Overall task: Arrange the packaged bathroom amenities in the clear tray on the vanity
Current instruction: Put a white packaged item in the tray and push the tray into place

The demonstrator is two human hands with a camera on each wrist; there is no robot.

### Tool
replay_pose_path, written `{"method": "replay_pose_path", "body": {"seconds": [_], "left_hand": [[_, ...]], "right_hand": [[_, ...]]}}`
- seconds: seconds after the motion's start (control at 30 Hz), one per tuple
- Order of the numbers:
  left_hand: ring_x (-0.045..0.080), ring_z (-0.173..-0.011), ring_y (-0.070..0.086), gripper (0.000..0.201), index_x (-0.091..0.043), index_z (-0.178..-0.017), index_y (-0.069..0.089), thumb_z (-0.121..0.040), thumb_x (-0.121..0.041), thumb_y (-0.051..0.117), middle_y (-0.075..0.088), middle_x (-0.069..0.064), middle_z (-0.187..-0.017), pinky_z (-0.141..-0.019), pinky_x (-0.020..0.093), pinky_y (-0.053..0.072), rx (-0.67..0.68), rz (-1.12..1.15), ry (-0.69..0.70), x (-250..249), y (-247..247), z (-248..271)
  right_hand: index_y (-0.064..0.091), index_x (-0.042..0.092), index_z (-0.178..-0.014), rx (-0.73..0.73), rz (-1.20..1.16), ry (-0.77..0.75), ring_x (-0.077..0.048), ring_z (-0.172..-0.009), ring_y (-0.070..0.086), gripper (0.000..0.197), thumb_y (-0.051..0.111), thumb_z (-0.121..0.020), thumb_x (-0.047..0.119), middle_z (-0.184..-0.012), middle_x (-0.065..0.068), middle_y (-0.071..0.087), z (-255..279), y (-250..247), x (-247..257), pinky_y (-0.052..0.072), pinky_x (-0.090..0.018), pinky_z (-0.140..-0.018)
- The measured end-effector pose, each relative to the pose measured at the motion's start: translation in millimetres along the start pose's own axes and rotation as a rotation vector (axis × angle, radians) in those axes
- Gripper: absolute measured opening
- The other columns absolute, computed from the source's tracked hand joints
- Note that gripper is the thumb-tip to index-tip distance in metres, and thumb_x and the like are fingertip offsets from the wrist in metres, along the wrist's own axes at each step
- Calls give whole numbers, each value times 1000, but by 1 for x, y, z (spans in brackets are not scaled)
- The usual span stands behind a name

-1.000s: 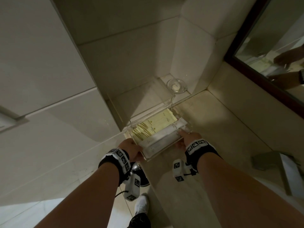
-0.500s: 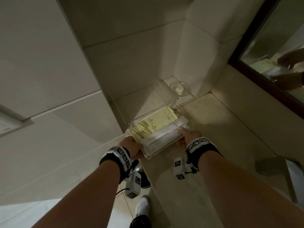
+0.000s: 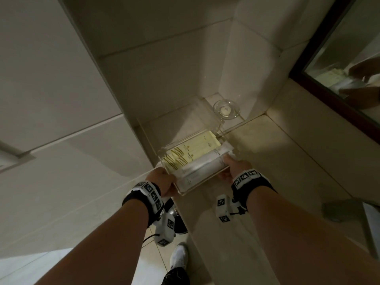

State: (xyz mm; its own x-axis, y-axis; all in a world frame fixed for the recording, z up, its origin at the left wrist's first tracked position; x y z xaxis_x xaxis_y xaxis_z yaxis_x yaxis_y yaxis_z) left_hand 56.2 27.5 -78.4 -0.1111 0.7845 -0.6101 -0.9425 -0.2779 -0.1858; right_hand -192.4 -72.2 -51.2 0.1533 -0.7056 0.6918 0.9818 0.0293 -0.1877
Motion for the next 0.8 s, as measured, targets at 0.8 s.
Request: {"method": "replay_pose_path", "body": {"seconds": [0.8], "left_hand": [[37,-81,68,28,-12,-105,61,-93,-38,64,65,18,-98,-75,49,60,95,273,-138,-19,19,28]], "right_hand": [[64,10,-101,10,123,114,-33,-62,74,60,69,-74,63,-81,-15,75,3,8,39,61,-50,-73]]}}
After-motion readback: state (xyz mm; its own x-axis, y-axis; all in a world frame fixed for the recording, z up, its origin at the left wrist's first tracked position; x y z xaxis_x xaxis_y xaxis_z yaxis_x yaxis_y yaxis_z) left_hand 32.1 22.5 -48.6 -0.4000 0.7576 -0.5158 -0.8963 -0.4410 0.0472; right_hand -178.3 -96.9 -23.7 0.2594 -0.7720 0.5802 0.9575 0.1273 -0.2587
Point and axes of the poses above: each hand's wrist, its own z-axis away from the middle knuckle, its own y-axis out of the palm, x = y × z, the point moved 2 cm from there along -z, towards the middle knuckle
